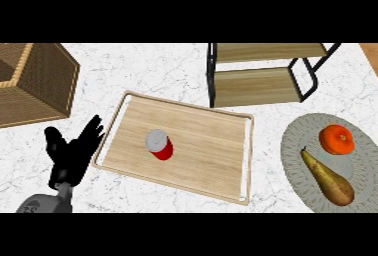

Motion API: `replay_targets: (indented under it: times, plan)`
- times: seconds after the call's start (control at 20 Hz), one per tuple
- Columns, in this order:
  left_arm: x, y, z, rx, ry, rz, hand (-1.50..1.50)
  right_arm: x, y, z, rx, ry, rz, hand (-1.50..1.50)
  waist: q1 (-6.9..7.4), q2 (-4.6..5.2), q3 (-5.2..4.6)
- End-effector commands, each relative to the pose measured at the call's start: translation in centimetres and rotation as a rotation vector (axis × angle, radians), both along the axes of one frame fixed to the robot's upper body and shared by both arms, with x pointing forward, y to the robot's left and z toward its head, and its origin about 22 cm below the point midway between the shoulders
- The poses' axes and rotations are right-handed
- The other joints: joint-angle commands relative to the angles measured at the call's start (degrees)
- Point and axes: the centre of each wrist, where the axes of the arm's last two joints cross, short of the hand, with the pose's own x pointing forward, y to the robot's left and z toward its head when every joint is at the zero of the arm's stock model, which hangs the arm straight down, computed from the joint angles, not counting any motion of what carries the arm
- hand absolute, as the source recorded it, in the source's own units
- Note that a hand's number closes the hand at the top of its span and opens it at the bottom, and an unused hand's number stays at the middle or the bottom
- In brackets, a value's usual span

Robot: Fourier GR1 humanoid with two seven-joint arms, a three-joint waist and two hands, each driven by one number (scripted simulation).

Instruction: Pick the squash from the placemat and place it in the tiered shelf

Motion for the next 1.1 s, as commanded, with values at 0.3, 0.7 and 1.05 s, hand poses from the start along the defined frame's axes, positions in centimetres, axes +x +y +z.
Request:
replay_targets:
  times: [0.3,0.7,1.05]
  plan:
    - [-1.0,0.5,-0.8,0.01,0.043,0.0,0.0,3.0,1.0,4.2,-0.199,0.114,0.24,-1.5,-0.22,-0.8,-0.47]
    - [-1.3,2.5,-0.7,-0.007,0.056,0.025,0.0,7.7,7.0,3.2,-0.322,0.168,0.138,-1.5,-1.75,-1.15,-0.59]
    - [-1.2,0.4,-1.3,-0.001,0.079,0.044,0.0,8.0,11.7,1.9,-0.474,0.258,0.126,-1.5,-2.77,-1.42,-0.64]
